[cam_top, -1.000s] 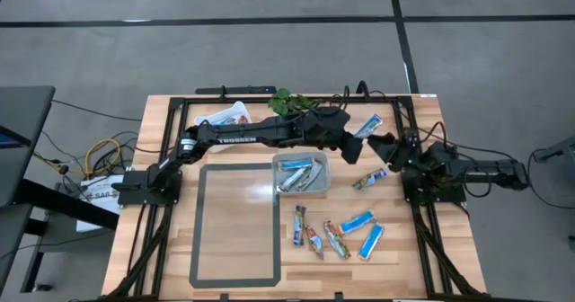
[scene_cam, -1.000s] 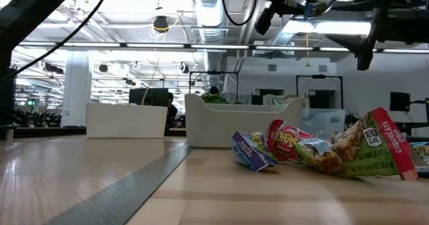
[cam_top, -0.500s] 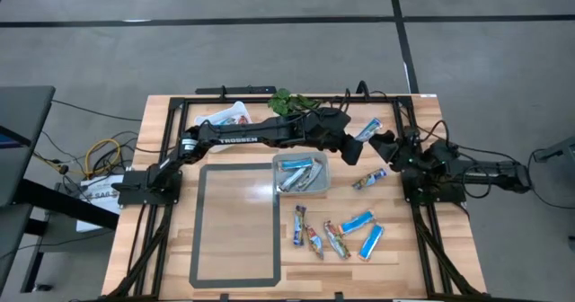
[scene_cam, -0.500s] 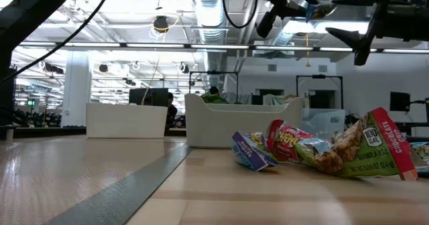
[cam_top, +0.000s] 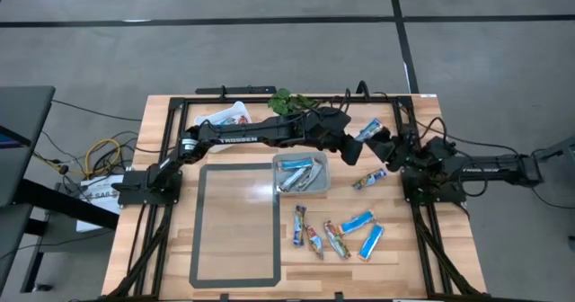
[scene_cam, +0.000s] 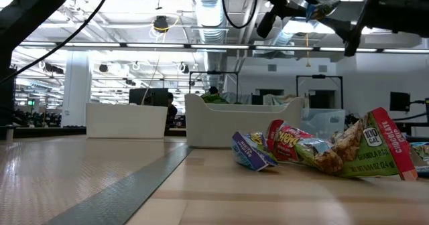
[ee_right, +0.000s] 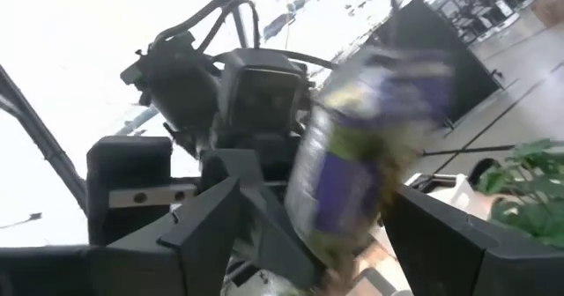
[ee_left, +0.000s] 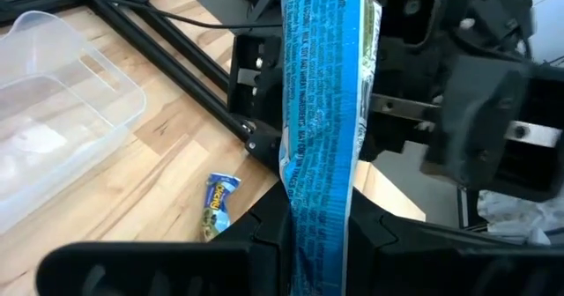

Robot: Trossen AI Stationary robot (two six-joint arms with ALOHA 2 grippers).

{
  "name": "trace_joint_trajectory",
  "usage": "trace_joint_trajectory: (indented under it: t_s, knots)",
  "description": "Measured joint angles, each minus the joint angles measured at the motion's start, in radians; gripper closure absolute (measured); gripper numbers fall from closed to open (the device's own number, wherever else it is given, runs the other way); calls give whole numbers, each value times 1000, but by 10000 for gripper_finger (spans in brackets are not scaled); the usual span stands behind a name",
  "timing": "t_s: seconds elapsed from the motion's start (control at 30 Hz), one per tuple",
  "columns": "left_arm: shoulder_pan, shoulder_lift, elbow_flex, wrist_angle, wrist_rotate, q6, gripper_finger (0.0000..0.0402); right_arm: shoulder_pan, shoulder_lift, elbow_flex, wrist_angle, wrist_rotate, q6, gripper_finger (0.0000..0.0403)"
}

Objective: Pick and place Granola Bars by type
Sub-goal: Put the blue granola bar into the transparent bin

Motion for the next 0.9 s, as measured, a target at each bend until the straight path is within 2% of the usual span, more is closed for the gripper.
trace_joint_trajectory:
  t_s: [0.17, 0.5, 0.63, 0.77, 0.9]
  knots:
    - [0, 0, 0, 1, 1, 0, 351, -5, 79, 72, -1, -22, -62, 167]
    - [0, 0, 0, -22, 39, 0, 351, -41, 132, 100, -17, -26, -56, 295]
    - [0, 0, 0, -24, 30, 16, 351, -46, 132, 100, -29, -26, -52, 334]
    - [0, 0, 0, -24, 28, 26, 346, -47, 132, 101, -32, -26, -58, 355]
    - [0, 0, 0, -29, 27, 43, 320, -47, 132, 101, -45, -26, -79, 361]
